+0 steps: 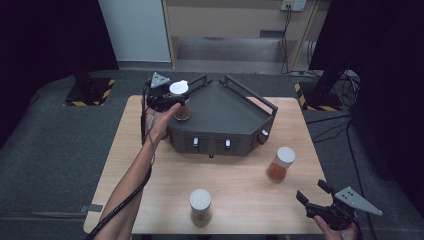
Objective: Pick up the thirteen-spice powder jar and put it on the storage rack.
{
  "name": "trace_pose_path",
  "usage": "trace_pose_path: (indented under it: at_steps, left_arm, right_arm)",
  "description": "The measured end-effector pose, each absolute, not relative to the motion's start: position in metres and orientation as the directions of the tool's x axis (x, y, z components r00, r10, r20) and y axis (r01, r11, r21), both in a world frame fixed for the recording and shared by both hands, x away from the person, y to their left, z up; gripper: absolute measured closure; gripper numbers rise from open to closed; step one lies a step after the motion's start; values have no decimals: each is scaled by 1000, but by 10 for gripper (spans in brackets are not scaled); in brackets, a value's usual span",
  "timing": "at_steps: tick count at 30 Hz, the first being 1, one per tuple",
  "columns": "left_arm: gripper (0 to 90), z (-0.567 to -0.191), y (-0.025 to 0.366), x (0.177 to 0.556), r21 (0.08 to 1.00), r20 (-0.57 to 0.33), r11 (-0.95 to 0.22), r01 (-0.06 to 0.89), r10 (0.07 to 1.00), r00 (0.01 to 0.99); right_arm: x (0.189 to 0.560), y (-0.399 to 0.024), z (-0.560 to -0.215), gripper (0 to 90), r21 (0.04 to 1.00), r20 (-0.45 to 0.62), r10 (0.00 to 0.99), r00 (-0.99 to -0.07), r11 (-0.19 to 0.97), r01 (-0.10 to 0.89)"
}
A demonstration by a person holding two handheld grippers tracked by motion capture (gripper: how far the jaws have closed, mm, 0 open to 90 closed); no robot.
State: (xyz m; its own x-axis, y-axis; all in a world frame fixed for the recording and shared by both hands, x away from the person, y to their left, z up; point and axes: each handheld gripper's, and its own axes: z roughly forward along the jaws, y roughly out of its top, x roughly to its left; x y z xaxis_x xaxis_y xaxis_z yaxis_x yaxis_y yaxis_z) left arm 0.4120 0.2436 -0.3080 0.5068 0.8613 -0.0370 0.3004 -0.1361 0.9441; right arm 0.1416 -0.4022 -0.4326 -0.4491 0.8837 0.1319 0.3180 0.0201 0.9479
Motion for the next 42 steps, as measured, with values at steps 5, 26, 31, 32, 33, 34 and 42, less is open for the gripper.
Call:
trace_pose_path:
  at_steps: [5, 26, 31, 32, 33, 34, 42]
  left_arm:
    - [141, -304, 244, 408, 957, -55, -95, 275, 869, 492]
    - [18, -268, 271, 359, 975, -9, -130, 183, 793, 610]
    - [18, -269, 281, 343, 978, -7, -128, 166, 772, 636]
    - [18, -269, 283, 340, 978, -5, -130, 163, 768, 641]
    - [18, -269, 283, 340, 978, -5, -130, 163, 768, 641]
    - [18, -269, 286, 336, 978, -4, -132, 162, 763, 647]
    - [18, -286, 302, 305, 981, 16, -144, 131, 731, 682]
  right_arm:
    - [142, -403, -433, 64, 948, 135, 883, -450, 18, 319]
    - [142, -401, -432, 60, 948, 130, 883, -451, 23, 318]
    - [142, -401, -432, 59, 948, 128, 883, -452, 26, 318]
    - [142, -401, -432, 59, 948, 127, 883, -451, 26, 317]
    - [142, -401, -432, 59, 948, 128, 883, -451, 25, 318]
    - [142, -401, -432, 59, 948, 128, 883, -451, 25, 318]
    - [142, -400, -432, 58, 948, 126, 883, -453, 28, 318]
